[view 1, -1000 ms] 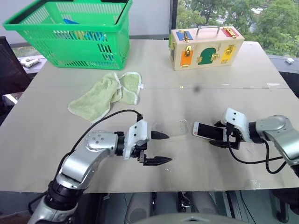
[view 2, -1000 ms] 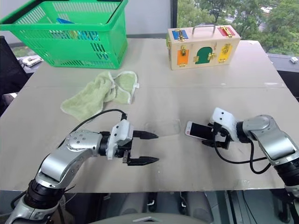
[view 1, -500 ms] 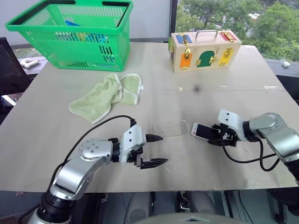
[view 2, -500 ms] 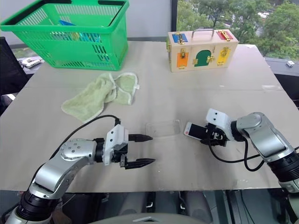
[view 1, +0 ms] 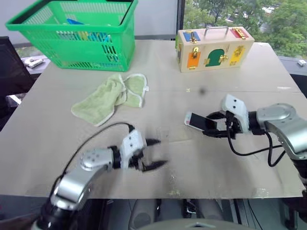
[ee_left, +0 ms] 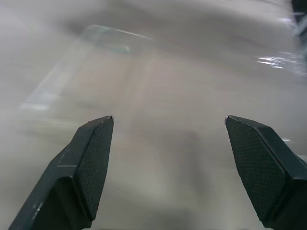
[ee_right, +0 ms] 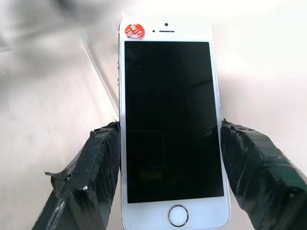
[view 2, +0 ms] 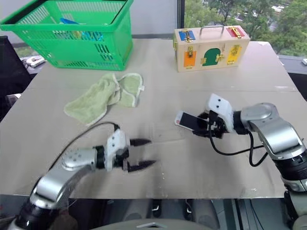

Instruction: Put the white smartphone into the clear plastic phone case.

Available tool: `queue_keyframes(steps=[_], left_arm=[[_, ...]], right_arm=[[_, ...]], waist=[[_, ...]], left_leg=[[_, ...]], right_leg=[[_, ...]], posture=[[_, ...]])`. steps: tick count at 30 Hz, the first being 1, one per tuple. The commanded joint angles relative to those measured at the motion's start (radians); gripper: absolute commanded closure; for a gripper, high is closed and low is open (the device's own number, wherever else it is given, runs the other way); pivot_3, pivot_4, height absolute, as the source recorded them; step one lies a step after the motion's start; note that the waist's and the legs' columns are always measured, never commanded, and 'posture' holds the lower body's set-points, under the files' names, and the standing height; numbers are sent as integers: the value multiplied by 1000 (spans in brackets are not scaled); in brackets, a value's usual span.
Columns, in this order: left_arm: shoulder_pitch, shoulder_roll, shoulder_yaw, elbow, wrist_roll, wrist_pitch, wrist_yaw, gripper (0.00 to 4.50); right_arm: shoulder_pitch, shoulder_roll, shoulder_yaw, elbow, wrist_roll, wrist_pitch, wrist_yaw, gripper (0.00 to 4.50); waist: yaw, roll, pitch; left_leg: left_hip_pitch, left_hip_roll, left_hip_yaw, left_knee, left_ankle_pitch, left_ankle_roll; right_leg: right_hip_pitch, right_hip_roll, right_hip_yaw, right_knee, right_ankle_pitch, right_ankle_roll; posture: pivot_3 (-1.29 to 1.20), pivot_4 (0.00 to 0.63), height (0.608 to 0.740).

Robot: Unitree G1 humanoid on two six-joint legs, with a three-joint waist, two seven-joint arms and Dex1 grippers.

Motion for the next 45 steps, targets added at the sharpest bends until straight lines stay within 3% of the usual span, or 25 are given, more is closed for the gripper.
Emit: queue_keyframes(steps=[1, 3, 9, 16, 30, 45], left_arm=[[-22, 14, 32, 57, -20, -32, -50, 644], [-19, 21, 46, 71, -21, -36, -64, 644], [45, 37, 108, 52, -44, -28, -75, 644], [98, 34, 162, 52, -76, -54, -88, 644], [114, 21, 152, 60, -66, -77, -81, 644], [111, -2, 131, 61, -56, -88, -58, 644]], right_arm=[[-71, 20, 90, 28, -58, -47, 10, 1743], [-120, 35, 184, 95, -139, -111, 18, 1743], [-192, 69, 309, 190, -249, -223, 71, 1743], [-213, 80, 332, 183, -289, -259, 124, 1743], [-248, 127, 415, 239, -433, -289, 180, 1743], [-259, 197, 403, 224, -453, -150, 209, 1743]], waist=[[-6, 0, 0], [-12, 0, 0], [-7, 0, 1], [-5, 0, 1], [-8, 0, 0], [-28, -1, 0]], left_leg=[[0, 0, 1, 0, 0, 0], [-2, -1, 5, 0, 0, 0], [-11, -2, 8, 0, 3, -4], [-10, -1, 8, 1, 1, 0], [-8, 0, 9, 1, 1, -1], [-6, 0, 9, 2, 1, -2]], right_leg=[[0, 0, 1, 0, 0, 0], [-2, -1, 4, -1, 0, 1], [-11, 0, 5, -1, 3, -1], [-11, -1, 5, 0, 1, 2], [-11, 0, 5, 3, 2, 0], [-11, -1, 5, 7, 3, -2]], posture=[[0, 150, 740], [0, 150, 740], [0, 150, 740], [0, 150, 740], [0, 150, 740], [0, 150, 740]])
